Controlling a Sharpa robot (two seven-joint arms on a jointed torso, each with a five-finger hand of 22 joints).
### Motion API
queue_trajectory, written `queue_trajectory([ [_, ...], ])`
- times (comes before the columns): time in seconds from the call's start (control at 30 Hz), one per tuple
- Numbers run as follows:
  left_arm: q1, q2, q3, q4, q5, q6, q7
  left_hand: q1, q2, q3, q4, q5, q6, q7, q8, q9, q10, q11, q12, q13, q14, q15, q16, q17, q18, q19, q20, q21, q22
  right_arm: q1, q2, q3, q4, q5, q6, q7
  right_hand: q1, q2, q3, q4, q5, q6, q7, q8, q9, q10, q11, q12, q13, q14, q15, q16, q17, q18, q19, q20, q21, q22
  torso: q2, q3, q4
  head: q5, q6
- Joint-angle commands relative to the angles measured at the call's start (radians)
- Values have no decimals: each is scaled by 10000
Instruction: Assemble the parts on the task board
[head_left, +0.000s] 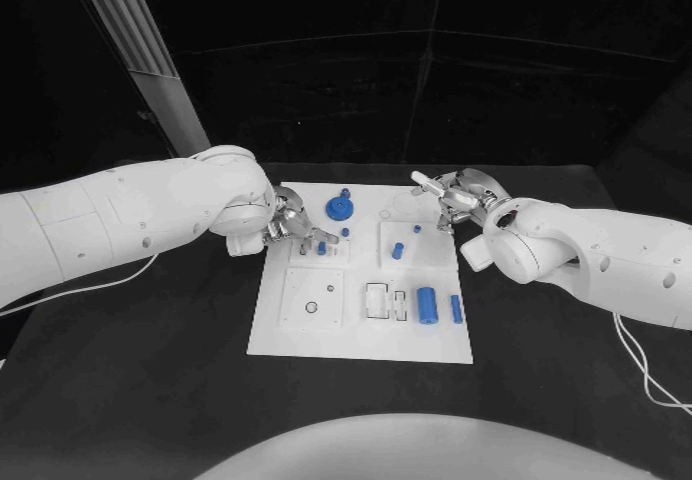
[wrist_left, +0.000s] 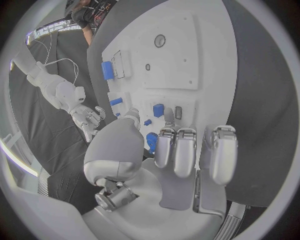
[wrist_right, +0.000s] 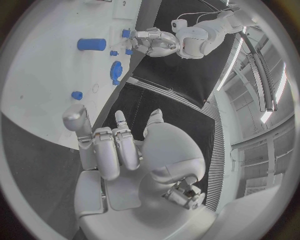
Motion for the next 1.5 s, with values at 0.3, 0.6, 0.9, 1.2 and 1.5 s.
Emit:
queue_trajectory([
  [0.3,713,-527,9,518,-48,-622,1064,547,334,58,-45,469,-283,-6,192,191,1059,56,24,2612,1037,83,30,2634,-65,1051,69,39,2633,-40,27,3,-43,-22,22,34,116,25,-86,0,10,-66,282,50,13,1041,-61,26,2605,1057,-48,24,2635,56,-24,-26,-61,752,-3,10,-8,64,40],
  [0.6,878,-566,8,140,-48,-215,913,1183,705,65,-48,1685,-418,4,127,109,1059,64,24,2612,1037,87,30,2634,-65,1051,71,39,2633,-47,33,3,-30,-22,-10,38,117,27,-87,0,11,-67,282,53,13,1041,-61,26,2605,1057,-48,24,2635,57,-26,-27,-65,751,17,15,-28,99,104],
  [0.9,854,-392,6,-613,-49,315,573,1420,910,74,-56,1914,-428,7,108,47,1059,70,24,2612,1037,93,30,2634,-65,1051,77,39,2633,-48,16,4,4,-22,-80,92,184,82,-90,-8,40,27,250,189,33,1041,-84,26,2605,1057,-63,24,2635,55,-7,-37,-69,761,22,6,-31,99,147],
  [1.2,676,-138,5,-1290,-50,664,403,1461,947,75,-56,1928,-423,8,102,33,1059,69,24,2612,1037,94,30,2634,-65,1051,79,39,2633,-48,-4,4,27,-22,-119,112,187,82,-92,-8,42,28,249,192,33,1041,-85,26,2605,1057,-63,24,2635,55,-6,-37,-69,761,20,4,-16,87,177],
  [1.5,528,192,5,-1766,-177,1066,230,1384,1051,-38,-32,1756,-369,13,61,-40,1059,74,24,2612,1037,102,30,2634,-65,1051,85,39,2633,-48,20,4,23,-22,-133,130,191,81,-94,-9,45,27,249,195,32,1041,-86,26,2605,1057,-65,24,2635,56,-8,-38,-75,760,6,6,-32,149,289],
])
